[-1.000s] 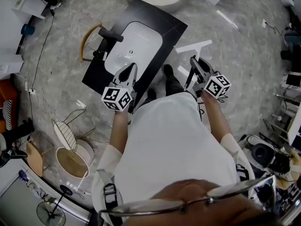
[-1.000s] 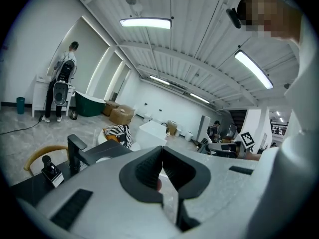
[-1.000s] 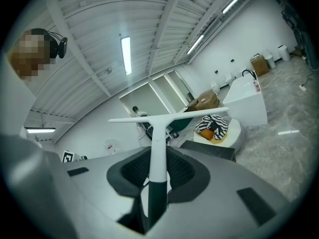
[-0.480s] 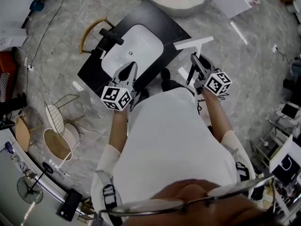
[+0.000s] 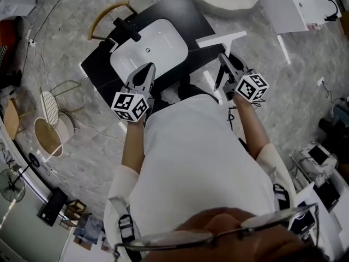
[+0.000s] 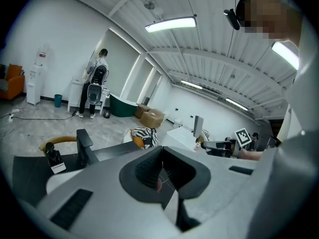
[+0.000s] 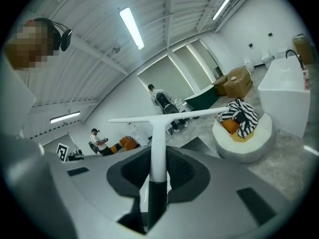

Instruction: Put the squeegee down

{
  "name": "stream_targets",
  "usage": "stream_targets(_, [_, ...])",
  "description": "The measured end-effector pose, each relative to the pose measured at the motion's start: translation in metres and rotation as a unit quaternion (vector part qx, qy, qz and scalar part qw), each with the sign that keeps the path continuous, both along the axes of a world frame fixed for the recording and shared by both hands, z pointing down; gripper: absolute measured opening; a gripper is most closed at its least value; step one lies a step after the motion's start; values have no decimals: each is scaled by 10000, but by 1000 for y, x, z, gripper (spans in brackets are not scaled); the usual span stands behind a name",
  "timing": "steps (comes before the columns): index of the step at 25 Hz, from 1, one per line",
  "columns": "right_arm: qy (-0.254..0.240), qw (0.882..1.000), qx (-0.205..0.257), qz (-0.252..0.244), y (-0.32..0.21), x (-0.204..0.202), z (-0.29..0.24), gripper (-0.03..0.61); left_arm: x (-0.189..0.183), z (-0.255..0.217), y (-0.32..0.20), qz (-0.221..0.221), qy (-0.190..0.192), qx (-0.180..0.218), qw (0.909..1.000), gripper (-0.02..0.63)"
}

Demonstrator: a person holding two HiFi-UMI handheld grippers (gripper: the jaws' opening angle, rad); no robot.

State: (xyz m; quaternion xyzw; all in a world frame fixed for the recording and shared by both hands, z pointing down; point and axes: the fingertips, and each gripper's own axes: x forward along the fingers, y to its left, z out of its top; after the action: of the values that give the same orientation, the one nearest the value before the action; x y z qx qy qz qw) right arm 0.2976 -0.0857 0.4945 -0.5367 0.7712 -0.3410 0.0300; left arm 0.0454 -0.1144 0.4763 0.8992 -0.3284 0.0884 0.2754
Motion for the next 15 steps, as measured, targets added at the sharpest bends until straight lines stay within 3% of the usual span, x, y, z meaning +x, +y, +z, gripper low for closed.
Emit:
stream_targets(7, [252, 9966, -261, -745, -41, -4, 26, 92, 0, 21, 3, -531, -37, -258, 9982, 5])
stream_targets(15, [477, 9899, -650, -1167, -82, -31, 67, 92, -19, 39, -4, -914, 83, -480, 9946, 5])
